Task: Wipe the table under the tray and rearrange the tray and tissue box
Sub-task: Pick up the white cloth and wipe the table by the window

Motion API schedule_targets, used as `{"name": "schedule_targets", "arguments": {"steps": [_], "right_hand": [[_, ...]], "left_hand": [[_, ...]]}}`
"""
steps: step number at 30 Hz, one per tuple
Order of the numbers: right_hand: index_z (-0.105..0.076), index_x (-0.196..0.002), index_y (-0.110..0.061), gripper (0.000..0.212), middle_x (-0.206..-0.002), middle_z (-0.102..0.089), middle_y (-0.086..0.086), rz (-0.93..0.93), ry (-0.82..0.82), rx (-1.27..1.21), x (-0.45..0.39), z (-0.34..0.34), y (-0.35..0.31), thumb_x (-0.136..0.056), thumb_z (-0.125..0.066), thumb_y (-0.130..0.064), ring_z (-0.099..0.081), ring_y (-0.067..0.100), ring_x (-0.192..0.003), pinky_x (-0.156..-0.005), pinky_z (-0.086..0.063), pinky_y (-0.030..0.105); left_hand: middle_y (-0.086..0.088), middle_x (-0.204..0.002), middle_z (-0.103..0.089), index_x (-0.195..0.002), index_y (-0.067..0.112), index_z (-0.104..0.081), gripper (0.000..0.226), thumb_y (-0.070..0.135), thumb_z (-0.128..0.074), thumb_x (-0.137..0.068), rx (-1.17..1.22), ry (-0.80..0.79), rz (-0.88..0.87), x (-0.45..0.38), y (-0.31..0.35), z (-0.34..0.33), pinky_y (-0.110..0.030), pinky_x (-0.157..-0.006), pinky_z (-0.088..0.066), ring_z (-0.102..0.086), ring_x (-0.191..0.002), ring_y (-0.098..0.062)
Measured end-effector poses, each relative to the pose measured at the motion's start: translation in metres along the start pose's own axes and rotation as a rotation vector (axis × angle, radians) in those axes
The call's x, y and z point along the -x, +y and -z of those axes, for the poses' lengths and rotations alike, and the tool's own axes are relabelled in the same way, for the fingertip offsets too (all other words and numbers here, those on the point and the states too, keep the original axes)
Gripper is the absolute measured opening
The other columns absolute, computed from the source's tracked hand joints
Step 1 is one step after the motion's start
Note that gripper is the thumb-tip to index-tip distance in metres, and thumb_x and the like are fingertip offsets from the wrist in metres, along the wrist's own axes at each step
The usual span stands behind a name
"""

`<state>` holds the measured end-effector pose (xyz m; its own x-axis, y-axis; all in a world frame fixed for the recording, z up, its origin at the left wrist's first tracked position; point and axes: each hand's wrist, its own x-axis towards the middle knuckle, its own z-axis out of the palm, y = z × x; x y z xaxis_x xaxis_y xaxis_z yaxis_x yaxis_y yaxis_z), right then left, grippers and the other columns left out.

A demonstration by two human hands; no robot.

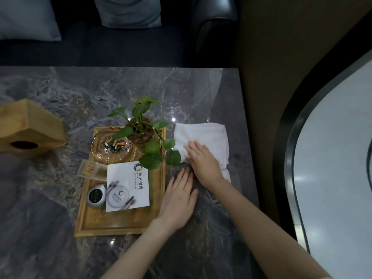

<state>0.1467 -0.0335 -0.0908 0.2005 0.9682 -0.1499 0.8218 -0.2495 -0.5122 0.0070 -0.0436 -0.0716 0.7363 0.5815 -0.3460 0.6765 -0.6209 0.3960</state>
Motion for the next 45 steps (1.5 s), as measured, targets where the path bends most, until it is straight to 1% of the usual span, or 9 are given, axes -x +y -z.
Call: {"name": "schedule_targets", "arguments": {"steps": [11,16,20,26,29,34,38,42,45], "right_hand": [[-0.051,-0.117,-0.008,0.031,-0.118,-0.062,0.018,-0.101,-0.166,-0.004,0.061,0.02,-0.016,-0.097,-0.037,-0.028,-0.056,0.035,-0.105,-0.084,-0.043,0.04],[-0.051,-0.084,-0.028,0.013,-0.096,-0.058,0.008,-0.306,-0.122,-0.464,0.083,0.032,-0.008,-0.095,-0.043,-0.03,-0.05,0.017,-0.093,-0.08,-0.036,0.029],[-0.062,-0.105,-0.016,0.022,-0.09,-0.067,0.003,-0.516,0.045,-0.943,0.107,0.055,-0.01,-0.095,-0.046,-0.028,-0.063,0.015,-0.085,-0.071,-0.048,0.018],[-0.075,-0.092,-0.008,0.025,-0.091,-0.075,0.011,-0.484,0.005,-1.896,0.132,0.098,-0.02,-0.075,-0.064,-0.024,-0.072,0.024,-0.083,-0.07,-0.06,0.035],[-0.071,-0.101,-0.009,0.055,-0.094,-0.074,0.01,-0.389,-0.055,-2.049,0.137,0.101,-0.032,-0.049,-0.085,-0.022,-0.071,0.026,-0.086,-0.073,-0.059,0.035],[-0.056,-0.125,-0.014,0.054,-0.12,-0.064,0.009,-0.384,-0.216,-2.077,0.13,0.089,-0.059,-0.086,-0.049,-0.051,-0.059,0.027,-0.112,-0.098,-0.044,0.039],[-0.061,-0.115,-0.008,0.067,-0.103,-0.07,0.012,-0.417,-0.184,-1.892,0.124,0.08,-0.088,-0.061,-0.08,-0.042,-0.067,0.028,-0.092,-0.082,-0.054,0.041],[-0.064,-0.092,-0.007,0.019,-0.07,-0.075,0.007,-0.533,-0.137,-1.637,0.115,0.064,-0.123,-0.081,-0.062,-0.022,-0.072,0.02,-0.065,-0.055,-0.056,0.03],[-0.063,-0.096,-0.009,0.019,-0.076,-0.076,0.007,-0.58,-0.228,-1.583,0.103,0.047,-0.158,-0.085,-0.058,-0.024,-0.072,0.021,-0.067,-0.054,-0.055,0.029]], "left_hand": [[-0.002,-0.141,-0.047,-0.132,0.016,-0.046,0.043,0.033,-0.027,-0.098,0.095,0.007,0.027,0.03,-0.001,0.013,-0.029,-0.109,-0.027,-0.039,-0.131,-0.016],[-0.003,-0.15,-0.034,-0.136,0.012,-0.041,0.046,0.033,-0.031,-0.097,0.108,-0.094,0.051,0.035,0.002,0.018,-0.031,-0.112,-0.024,-0.029,-0.138,-0.016],[-0.008,-0.134,-0.051,-0.123,0.01,-0.053,0.038,0.03,-0.035,-0.096,0.269,-0.086,0.096,0.044,0.011,0.027,-0.033,-0.102,-0.036,-0.047,-0.123,-0.02],[-0.001,-0.147,-0.036,-0.141,0.018,-0.032,0.059,0.037,-0.051,-0.088,0.959,-0.04,0.297,0.047,0.028,0.051,-0.035,-0.108,-0.031,-0.035,-0.134,-0.021],[0.004,-0.132,-0.052,-0.116,0.028,-0.054,0.028,0.035,-0.048,-0.089,1.425,-0.057,0.223,0.052,0.03,0.072,-0.027,-0.095,-0.041,-0.052,-0.115,-0.012],[0.003,-0.104,-0.072,-0.107,0.021,-0.059,0.023,0.027,-0.048,-0.088,1.777,0.071,0.16,0.071,0.015,0.084,-0.035,-0.091,-0.045,-0.064,-0.1,-0.013],[0.0,-0.102,-0.071,-0.114,0.018,-0.057,0.03,0.025,-0.047,-0.086,1.79,0.006,0.225,0.098,-0.016,0.09,-0.028,-0.073,-0.053,-0.066,-0.095,-0.015],[-0.004,-0.101,-0.073,-0.114,0.018,-0.058,0.036,0.022,-0.054,-0.079,1.738,-0.089,0.26,0.128,-0.058,0.108,-0.036,-0.076,-0.054,-0.068,-0.094,-0.022],[-0.006,-0.108,-0.071,-0.117,0.022,-0.056,0.033,0.017,-0.053,-0.084,1.668,-0.06,0.283,0.148,-0.094,0.126,-0.04,-0.082,-0.052,-0.065,-0.101,-0.025]]}}
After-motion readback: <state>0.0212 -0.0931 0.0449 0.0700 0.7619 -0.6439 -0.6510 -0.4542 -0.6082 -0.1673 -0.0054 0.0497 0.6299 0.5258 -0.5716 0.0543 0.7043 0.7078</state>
